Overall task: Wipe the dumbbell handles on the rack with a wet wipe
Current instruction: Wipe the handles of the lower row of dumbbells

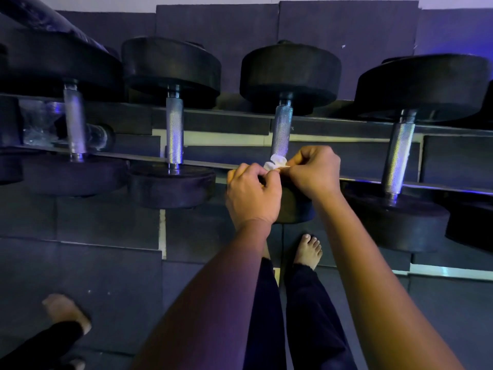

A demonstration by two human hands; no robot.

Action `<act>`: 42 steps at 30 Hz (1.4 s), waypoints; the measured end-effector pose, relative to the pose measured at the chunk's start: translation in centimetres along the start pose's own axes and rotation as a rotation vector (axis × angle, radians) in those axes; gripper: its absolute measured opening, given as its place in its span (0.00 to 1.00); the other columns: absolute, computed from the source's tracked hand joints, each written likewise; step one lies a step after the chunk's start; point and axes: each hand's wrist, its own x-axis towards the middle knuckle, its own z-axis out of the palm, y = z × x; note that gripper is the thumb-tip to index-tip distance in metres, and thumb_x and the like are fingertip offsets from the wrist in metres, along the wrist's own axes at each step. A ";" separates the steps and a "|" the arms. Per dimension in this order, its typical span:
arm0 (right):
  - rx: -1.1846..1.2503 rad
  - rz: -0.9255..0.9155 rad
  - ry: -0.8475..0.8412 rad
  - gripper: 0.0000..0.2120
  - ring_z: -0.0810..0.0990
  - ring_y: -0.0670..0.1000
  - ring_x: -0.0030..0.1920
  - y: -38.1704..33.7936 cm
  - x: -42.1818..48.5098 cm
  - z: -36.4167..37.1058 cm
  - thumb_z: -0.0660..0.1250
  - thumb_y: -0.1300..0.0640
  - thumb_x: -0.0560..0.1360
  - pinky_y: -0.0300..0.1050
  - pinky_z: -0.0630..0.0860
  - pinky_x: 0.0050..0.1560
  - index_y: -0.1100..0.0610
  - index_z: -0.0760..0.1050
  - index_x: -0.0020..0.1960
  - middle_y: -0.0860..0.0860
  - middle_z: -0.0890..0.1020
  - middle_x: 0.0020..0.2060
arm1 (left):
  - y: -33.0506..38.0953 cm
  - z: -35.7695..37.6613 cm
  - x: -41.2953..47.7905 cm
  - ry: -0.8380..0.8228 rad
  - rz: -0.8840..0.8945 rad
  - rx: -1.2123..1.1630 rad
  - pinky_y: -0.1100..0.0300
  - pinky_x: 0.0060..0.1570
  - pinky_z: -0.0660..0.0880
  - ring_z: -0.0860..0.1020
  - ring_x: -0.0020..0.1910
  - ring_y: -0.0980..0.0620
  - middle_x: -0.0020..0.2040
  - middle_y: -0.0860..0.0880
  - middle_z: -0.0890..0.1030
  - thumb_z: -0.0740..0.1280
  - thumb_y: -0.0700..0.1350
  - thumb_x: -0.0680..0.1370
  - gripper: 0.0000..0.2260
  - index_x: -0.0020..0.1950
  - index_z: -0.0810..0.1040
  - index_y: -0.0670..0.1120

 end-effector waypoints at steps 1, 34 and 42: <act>0.012 0.002 0.031 0.08 0.74 0.41 0.32 0.2 -0.1 0.0 0.75 0.63 0.66 0.26 0.67 0.24 0.57 0.77 0.32 0.49 0.80 0.31 | 0.0 0.0 0.0 0.003 0.003 -0.004 0.59 0.40 0.62 0.73 0.48 0.50 0.39 0.56 0.71 0.57 0.53 0.71 0.14 0.40 0.80 0.48; -0.022 -0.013 -0.177 0.06 0.75 0.37 0.31 0.3 0.3 -1.3 0.79 0.60 0.65 0.25 0.70 0.30 0.56 0.82 0.34 0.47 0.81 0.31 | -0.1 0.0 0.0 -0.025 -0.012 -0.030 0.58 0.40 0.65 0.73 0.48 0.50 0.40 0.56 0.73 0.57 0.53 0.72 0.12 0.38 0.77 0.51; 0.355 -0.025 0.248 0.06 0.77 0.43 0.32 -2.9 3.7 -1.2 0.78 0.53 0.65 0.40 0.76 0.39 0.53 0.82 0.35 0.48 0.83 0.32 | 0.2 -0.1 0.0 -0.028 -0.012 -0.022 0.59 0.40 0.63 0.72 0.47 0.50 0.38 0.55 0.72 0.57 0.53 0.70 0.09 0.35 0.73 0.51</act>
